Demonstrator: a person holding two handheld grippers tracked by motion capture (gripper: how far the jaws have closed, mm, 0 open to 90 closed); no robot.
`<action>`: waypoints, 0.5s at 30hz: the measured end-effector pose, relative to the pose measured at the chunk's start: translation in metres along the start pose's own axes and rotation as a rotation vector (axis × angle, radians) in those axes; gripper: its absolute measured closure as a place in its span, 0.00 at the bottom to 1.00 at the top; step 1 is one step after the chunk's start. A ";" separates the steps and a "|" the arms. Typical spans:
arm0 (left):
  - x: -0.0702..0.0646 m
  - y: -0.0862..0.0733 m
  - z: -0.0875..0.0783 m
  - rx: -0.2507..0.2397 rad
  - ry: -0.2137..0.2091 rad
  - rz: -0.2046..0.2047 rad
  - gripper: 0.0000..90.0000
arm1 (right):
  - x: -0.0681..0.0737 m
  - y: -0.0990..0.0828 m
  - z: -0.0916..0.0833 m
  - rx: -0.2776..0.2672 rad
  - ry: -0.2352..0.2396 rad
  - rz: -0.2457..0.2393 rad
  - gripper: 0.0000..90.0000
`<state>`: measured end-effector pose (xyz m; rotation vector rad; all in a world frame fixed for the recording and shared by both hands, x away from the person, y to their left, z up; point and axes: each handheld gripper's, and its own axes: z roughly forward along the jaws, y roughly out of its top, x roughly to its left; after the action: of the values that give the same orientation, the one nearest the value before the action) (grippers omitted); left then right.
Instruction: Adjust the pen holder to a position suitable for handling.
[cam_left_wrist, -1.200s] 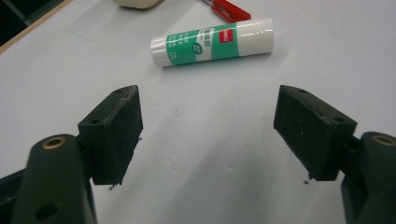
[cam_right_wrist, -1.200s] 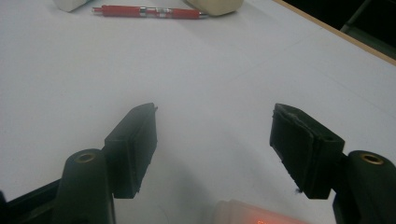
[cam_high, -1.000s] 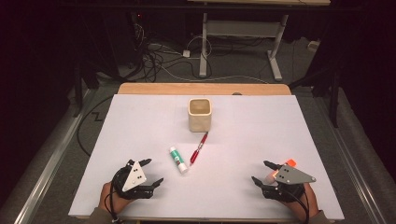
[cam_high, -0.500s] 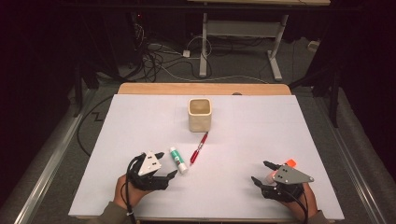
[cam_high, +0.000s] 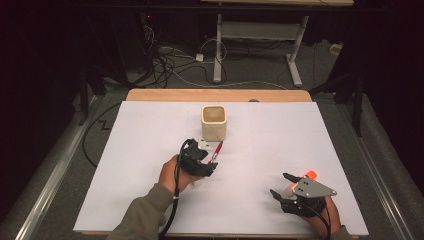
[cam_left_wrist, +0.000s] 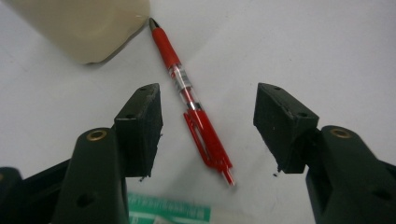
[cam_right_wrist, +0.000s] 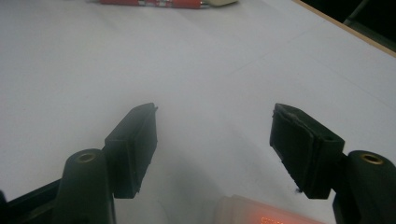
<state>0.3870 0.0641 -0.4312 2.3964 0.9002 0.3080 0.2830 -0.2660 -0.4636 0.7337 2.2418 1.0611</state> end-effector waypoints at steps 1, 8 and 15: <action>0.003 0.004 0.006 0.008 -0.006 -0.023 0.49 | 0.000 0.000 0.000 0.000 0.000 -0.001 0.36; 0.010 0.019 0.027 0.064 -0.008 -0.065 0.57 | 0.000 0.000 0.000 0.000 0.003 -0.002 0.36; 0.014 0.021 0.041 0.093 -0.023 -0.094 0.66 | -0.001 0.000 0.000 0.000 0.001 0.002 0.36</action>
<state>0.4251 0.0433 -0.4519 2.4279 1.0337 0.2062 0.2834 -0.2670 -0.4637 0.7357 2.2421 1.0629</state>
